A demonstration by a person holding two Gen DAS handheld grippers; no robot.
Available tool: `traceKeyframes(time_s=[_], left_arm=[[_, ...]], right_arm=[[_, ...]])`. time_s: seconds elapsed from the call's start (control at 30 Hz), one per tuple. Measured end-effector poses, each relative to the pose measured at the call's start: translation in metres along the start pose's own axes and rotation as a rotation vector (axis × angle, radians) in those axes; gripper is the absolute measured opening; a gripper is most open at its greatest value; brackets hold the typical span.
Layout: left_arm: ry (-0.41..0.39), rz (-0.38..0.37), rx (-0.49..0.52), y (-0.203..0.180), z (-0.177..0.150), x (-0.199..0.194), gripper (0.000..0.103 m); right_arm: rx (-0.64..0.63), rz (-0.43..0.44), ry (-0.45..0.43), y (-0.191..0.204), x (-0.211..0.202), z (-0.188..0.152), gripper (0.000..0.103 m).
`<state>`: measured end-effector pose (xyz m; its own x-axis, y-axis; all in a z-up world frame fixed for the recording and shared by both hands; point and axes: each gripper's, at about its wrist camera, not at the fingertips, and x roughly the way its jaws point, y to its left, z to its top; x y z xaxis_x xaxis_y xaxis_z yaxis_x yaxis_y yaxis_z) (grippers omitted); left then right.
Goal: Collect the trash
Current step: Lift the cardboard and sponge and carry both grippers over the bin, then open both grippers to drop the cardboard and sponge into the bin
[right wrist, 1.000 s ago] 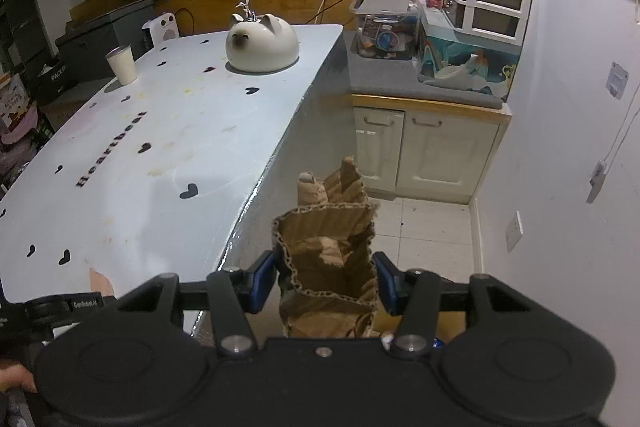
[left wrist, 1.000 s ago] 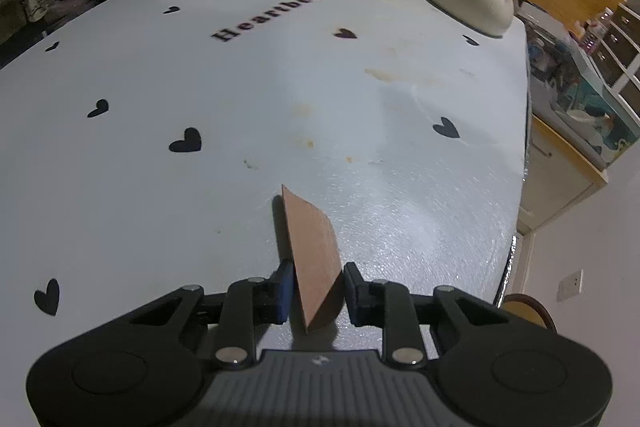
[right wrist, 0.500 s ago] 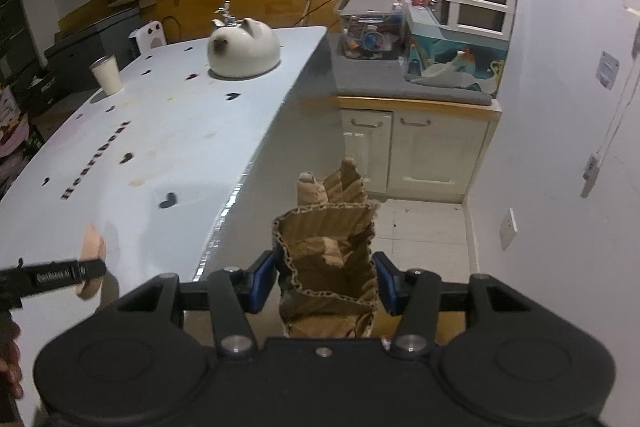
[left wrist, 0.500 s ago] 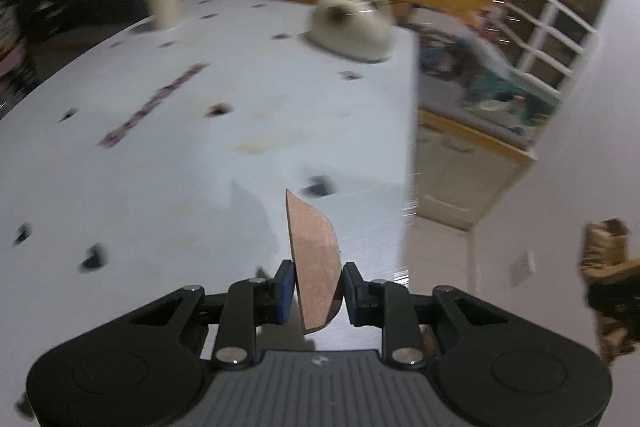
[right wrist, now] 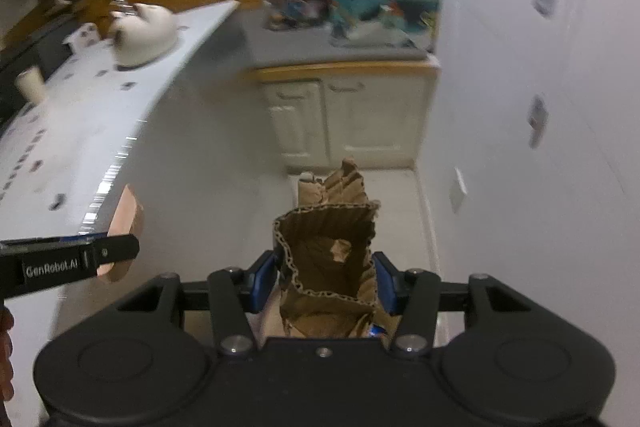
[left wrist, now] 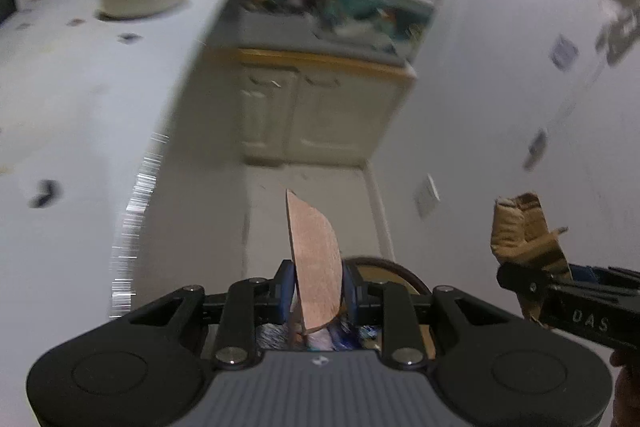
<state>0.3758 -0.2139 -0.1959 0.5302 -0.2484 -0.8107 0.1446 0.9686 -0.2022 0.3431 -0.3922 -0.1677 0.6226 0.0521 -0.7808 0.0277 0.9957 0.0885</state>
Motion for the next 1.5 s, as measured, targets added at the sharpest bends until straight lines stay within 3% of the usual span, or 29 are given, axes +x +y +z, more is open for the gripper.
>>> traceKeyframes(time_s=[0.3, 0.5, 0.7, 0.83, 0.97, 1.0, 1.03, 1.07, 1.2, 1.5], left_arm=[[0.212, -0.075, 0.046, -0.036, -0.019, 0.118, 0.027], [0.347, -0.086, 0.040, -0.043, -0.038, 0.184, 0.027], [0.396, -0.071, 0.063, -0.038, -0.042, 0.230, 0.027], [0.434, -0.080, 0.085, -0.033, -0.044, 0.252, 0.027], [0.452, -0.081, 0.096, -0.031, -0.044, 0.266, 0.028], [0.447, -0.073, 0.095, -0.031, -0.044, 0.269, 0.033], [0.450, -0.065, 0.096, -0.030, -0.045, 0.271, 0.047], [0.454, -0.058, 0.099, -0.030, -0.046, 0.273, 0.054], [0.488, -0.045, 0.120, -0.030, -0.051, 0.276, 0.056], [0.496, -0.038, 0.123, -0.034, -0.049, 0.251, 0.088]], right_arm=[[0.112, -0.053, 0.136, -0.063, 0.074, -0.031, 0.052], [0.162, 0.015, 0.271, -0.082, 0.129, -0.054, 0.053], [0.331, 0.090, 0.402, -0.088, 0.186, -0.086, 0.055], [0.462, 0.119, 0.457, -0.083, 0.214, -0.107, 0.065], [0.469, 0.085, 0.488, -0.079, 0.221, -0.122, 0.084], [0.464, 0.084, 0.490, -0.078, 0.222, -0.122, 0.087], [0.458, 0.084, 0.491, -0.077, 0.223, -0.124, 0.088], [0.452, 0.084, 0.490, -0.077, 0.223, -0.124, 0.089], [0.429, 0.072, 0.487, -0.082, 0.225, -0.123, 0.090], [0.305, 0.085, 0.465, -0.086, 0.207, -0.112, 0.089]])
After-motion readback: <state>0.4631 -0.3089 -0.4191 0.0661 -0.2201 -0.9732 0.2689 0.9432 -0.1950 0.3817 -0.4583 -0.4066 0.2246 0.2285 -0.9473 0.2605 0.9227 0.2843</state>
